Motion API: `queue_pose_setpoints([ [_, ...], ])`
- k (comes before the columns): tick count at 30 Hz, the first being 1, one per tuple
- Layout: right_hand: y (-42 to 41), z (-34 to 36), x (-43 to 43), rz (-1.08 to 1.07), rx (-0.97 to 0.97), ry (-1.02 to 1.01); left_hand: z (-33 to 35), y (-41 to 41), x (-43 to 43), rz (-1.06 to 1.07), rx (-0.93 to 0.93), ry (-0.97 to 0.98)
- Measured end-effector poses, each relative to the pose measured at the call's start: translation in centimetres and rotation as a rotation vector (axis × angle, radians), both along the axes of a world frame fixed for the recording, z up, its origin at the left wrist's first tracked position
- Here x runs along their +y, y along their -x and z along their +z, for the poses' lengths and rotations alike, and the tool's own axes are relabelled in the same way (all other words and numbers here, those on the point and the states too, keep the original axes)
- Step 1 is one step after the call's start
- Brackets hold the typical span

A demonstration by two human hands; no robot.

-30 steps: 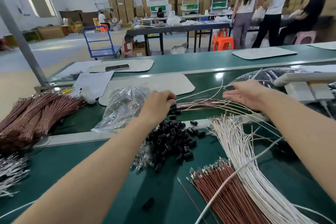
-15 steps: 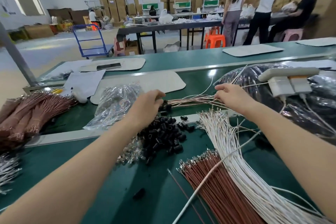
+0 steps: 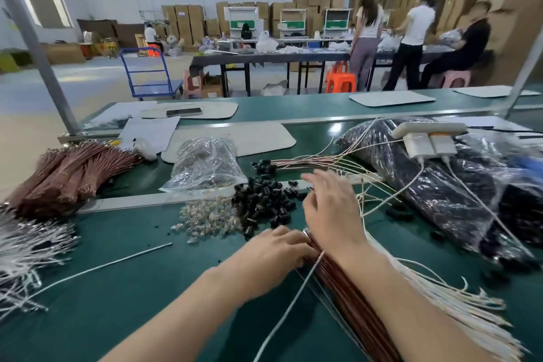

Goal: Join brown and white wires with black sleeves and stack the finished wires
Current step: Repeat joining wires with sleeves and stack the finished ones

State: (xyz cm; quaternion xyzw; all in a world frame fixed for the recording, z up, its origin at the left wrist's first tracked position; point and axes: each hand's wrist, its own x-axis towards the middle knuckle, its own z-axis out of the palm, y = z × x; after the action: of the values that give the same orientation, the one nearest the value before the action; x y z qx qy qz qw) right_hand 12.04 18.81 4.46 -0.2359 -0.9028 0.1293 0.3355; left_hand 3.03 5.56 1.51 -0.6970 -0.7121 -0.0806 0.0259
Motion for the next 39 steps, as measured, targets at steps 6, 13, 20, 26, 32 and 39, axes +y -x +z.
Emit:
queue_pose_setpoints([
  [6, 0.2, -1.1, -1.7, 0.077, -0.087, 0.147, 0.6, -0.6, 0.3, 0.004, 0.297, 0.010],
  [13, 0.6, 0.4, -0.6, 0.100, 0.020, 0.336, 1.6, 0.5, -1.1, 0.014, 0.351, -0.124],
  [20, 0.9, 0.9, 0.0, 0.045, 0.177, 0.504, 3.6, 5.2, -6.5, 0.475, 0.099, -0.462],
  [26, 2.4, -0.9, -2.0, 0.067, -0.026, 0.343, -0.9, 5.8, -9.9, 0.879, -0.597, -0.819],
  [32, 4.3, -3.8, -3.4, 0.045, -0.301, 0.156, -2.8, 6.3, -10.2, 0.912, -0.753, -0.849],
  [39, 5.2, -5.4, -3.9, -0.028, -0.271, 0.064, -3.1, 6.9, -10.1, 0.921, -0.866, -0.897],
])
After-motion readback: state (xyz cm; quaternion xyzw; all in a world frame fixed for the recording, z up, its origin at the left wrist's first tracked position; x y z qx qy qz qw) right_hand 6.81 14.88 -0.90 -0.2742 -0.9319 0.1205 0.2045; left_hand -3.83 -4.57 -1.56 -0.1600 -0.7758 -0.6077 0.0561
